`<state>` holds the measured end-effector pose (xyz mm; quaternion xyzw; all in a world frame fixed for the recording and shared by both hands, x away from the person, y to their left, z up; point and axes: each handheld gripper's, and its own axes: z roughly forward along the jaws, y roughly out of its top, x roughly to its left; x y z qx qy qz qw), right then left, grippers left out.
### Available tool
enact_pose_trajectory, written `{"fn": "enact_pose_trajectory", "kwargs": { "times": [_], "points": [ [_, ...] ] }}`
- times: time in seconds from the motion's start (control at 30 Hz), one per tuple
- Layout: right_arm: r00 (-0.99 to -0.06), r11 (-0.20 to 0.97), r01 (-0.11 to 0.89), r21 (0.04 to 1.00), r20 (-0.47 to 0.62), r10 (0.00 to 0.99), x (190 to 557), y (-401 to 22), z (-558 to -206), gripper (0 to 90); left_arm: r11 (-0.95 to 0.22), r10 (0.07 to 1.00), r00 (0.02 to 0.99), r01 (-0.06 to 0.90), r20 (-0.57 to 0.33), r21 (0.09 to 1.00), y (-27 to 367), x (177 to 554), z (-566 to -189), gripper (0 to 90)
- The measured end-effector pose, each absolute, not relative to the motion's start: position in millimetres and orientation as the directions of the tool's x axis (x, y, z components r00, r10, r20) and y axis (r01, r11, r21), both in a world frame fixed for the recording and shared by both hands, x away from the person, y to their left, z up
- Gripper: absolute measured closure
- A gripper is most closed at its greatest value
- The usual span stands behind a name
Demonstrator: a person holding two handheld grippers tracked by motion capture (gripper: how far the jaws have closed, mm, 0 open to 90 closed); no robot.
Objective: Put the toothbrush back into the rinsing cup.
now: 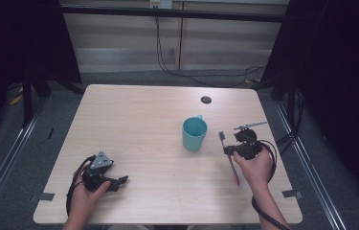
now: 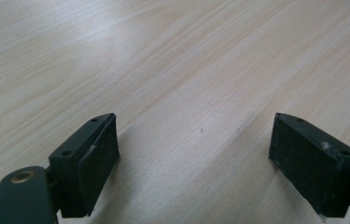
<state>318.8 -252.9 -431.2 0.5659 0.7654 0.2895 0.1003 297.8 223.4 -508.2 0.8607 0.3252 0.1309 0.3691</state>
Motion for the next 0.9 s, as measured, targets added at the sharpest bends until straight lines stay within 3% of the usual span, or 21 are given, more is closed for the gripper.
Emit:
{"fn": "enact_pose_trajectory", "kwargs": {
  "times": [0.9],
  "points": [
    [-0.34, 0.095, 0.682, 0.725, 0.2, 0.919, 315.5, -258.8, -394.9, 81.7, -0.516, 0.657, 0.754, 0.463, -0.015, 0.721, 223.4, 297.9, -508.2, 15.5]
  ]
}}
